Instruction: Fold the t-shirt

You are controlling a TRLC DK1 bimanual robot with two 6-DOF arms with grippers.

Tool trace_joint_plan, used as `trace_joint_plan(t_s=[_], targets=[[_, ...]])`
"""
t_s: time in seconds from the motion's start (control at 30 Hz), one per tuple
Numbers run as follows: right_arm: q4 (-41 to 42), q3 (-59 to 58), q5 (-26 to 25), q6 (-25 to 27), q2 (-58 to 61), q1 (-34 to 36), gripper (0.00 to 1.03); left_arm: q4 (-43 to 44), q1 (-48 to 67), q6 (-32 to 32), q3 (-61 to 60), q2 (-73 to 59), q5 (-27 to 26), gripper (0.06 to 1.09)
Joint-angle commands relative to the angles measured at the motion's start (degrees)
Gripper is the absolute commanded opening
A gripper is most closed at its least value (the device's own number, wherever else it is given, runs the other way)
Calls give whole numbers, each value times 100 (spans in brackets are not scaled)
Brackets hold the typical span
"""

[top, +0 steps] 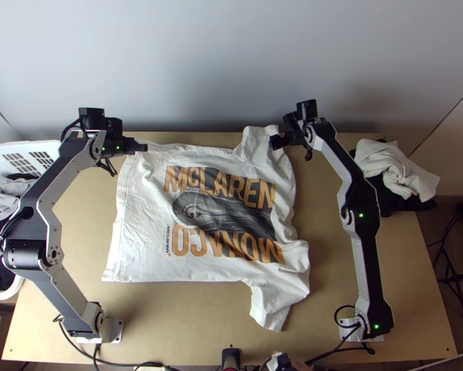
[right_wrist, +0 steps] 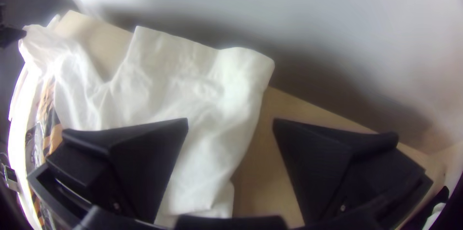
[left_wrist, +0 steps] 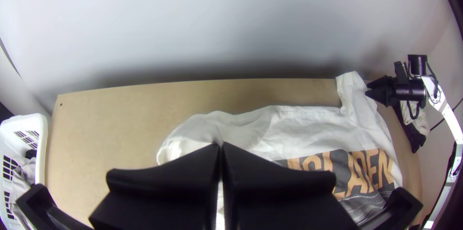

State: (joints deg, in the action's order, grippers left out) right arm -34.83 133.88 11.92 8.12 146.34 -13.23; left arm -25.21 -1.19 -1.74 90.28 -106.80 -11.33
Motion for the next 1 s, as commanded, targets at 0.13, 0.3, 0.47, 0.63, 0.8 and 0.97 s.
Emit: trace_joint_plan(t_s=[0.13, 0.3, 0.47, 0.63, 0.8, 0.97], targets=[[249, 24, -32, 32, 131, -74, 31, -1, -83, -64, -28, 28, 8, 9], [249, 24, -41, 32, 114, -83, 3, -1, -127, -81, -63, 63, 8, 9], [152, -55, -41, 5, -44, -92, 3, 8, -188, -72, -63, 116, -1, 9], [82, -161, -41, -12, -431, -144, 3, 8, -250, -81, -72, 204, -1, 9], [82, -302, -41, -30, -906, -162, 3, 131, -452, -81, -63, 336, -1, 9], [73, -846, -41, -74, -1486, -162, 3, 175, -654, -116, -169, 468, -18, 9]])
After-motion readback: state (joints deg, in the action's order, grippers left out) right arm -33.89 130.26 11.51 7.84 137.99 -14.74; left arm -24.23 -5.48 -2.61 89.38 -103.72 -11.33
